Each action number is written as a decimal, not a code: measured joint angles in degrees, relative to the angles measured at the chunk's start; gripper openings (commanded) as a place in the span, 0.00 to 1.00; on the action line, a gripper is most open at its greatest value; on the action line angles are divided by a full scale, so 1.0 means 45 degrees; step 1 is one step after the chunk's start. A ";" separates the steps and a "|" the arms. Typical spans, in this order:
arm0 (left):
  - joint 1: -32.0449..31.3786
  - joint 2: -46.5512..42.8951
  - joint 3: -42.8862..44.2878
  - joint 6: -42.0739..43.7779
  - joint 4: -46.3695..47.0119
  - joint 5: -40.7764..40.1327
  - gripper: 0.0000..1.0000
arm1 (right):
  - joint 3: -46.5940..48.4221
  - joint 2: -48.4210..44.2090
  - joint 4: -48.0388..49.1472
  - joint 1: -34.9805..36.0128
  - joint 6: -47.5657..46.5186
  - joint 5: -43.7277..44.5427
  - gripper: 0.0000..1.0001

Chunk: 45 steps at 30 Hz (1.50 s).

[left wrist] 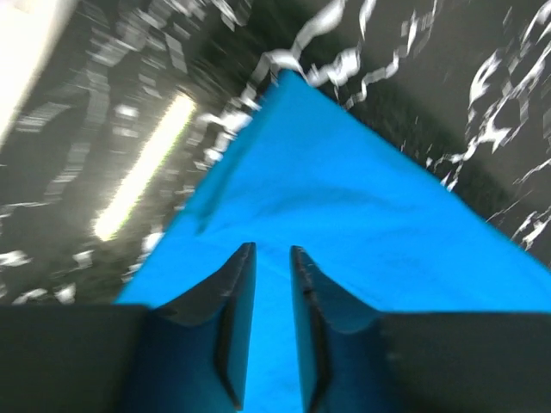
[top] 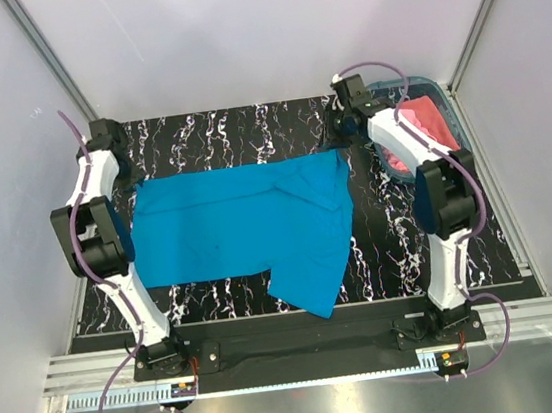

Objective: Fold and stack the t-shirts
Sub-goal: Fold the tshirt

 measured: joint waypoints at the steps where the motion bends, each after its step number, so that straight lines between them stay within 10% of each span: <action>1: 0.0000 0.0243 -0.0005 0.0000 0.0010 0.0228 0.22 | 0.0180 0.0355 -0.0107 -0.0049 0.0053 -0.0005 0.21; 20: 0.0000 0.2866 0.1035 -0.0296 -0.1603 0.0432 0.23 | 0.4396 0.5435 -0.1836 -0.0753 0.0282 0.0763 0.26; 30: -0.0005 0.2336 0.0350 -0.0374 -0.1409 0.0461 0.51 | 0.5678 0.5251 -0.3381 -0.0894 -0.0782 0.2118 0.64; 45: -0.2006 -0.4517 -0.4376 -0.0884 -0.1054 0.1175 0.55 | 0.4988 0.4250 -0.3109 0.2011 -0.0044 -0.0675 0.44</action>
